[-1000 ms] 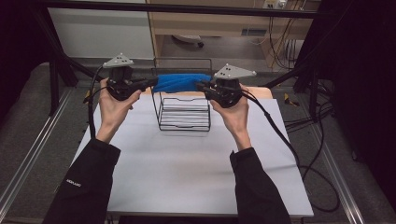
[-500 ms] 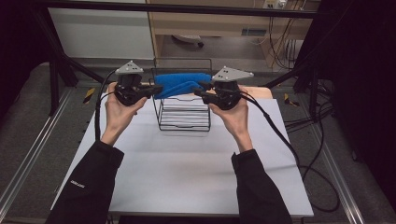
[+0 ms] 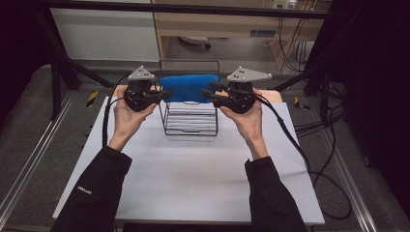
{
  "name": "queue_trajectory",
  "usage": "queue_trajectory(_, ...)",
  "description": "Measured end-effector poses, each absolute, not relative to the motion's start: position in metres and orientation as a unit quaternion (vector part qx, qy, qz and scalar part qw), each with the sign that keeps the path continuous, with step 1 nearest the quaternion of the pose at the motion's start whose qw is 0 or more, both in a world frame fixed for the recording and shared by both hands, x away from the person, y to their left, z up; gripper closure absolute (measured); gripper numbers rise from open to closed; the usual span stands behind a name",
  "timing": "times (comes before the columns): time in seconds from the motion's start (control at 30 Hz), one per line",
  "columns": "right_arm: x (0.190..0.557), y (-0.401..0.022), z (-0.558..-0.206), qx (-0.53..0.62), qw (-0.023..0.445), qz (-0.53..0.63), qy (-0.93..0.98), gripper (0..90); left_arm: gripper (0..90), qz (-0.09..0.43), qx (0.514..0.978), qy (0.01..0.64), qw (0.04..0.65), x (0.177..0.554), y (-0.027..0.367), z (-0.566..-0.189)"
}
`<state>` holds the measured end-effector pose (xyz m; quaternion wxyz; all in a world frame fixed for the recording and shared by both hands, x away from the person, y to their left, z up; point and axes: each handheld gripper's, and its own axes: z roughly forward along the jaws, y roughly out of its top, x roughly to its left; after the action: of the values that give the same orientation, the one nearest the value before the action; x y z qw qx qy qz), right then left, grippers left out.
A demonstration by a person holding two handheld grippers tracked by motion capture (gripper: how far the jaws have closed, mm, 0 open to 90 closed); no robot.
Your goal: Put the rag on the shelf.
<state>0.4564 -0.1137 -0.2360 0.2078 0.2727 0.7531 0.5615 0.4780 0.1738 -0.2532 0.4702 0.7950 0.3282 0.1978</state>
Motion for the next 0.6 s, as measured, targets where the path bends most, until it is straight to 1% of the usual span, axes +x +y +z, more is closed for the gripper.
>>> queue_trajectory(0.07,0.460,-0.111,-0.243,0.283,0.198,0.554,0.757,75.8,90.0,0.200,0.793,0.329,0.472,0.478,0.174,-0.256)
queue_trajectory(0.13,0.464,-0.111,-0.251,0.294,0.195,0.544,0.761,80.4,90.0,0.201,0.793,0.328,0.472,0.478,0.174,-0.258)
queue_trajectory(0.23,0.469,-0.111,-0.262,0.305,0.190,0.537,0.763,82.5,89.9,0.200,0.791,0.330,0.475,0.478,0.176,-0.262)
queue_trajectory(0.3,0.470,-0.111,-0.268,0.308,0.187,0.535,0.765,82.3,89.9,0.197,0.789,0.332,0.477,0.478,0.177,-0.264)
queue_trajectory(0.4,0.468,-0.112,-0.270,0.306,0.189,0.540,0.761,79.3,89.5,0.198,0.789,0.333,0.477,0.476,0.180,-0.265)
queue_trajectory(0.43,0.467,-0.113,-0.269,0.304,0.191,0.542,0.760,77.1,87.9,0.196,0.789,0.333,0.479,0.475,0.181,-0.265)
queue_trajectory(0.6,0.457,-0.123,-0.263,0.304,0.198,0.550,0.752,62.0,78.7,0.194,0.788,0.332,0.480,0.465,0.188,-0.266)
